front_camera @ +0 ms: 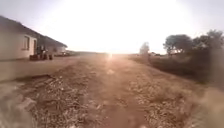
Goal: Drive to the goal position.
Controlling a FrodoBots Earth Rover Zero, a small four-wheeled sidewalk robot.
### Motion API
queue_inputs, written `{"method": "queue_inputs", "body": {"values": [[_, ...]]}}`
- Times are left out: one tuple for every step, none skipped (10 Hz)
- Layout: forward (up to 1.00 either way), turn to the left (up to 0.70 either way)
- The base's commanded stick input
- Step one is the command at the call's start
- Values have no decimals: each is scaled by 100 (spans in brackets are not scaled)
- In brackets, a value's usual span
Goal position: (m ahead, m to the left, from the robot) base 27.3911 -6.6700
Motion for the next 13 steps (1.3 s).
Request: {"method": "queue_inputs", "body": {"values": [[70,0],[70,0],[70,0],[70,0],[70,0],[70,0],[70,0],[70,0],[70,0],[70,0],[70,0],[70,0],[70,0]]}}
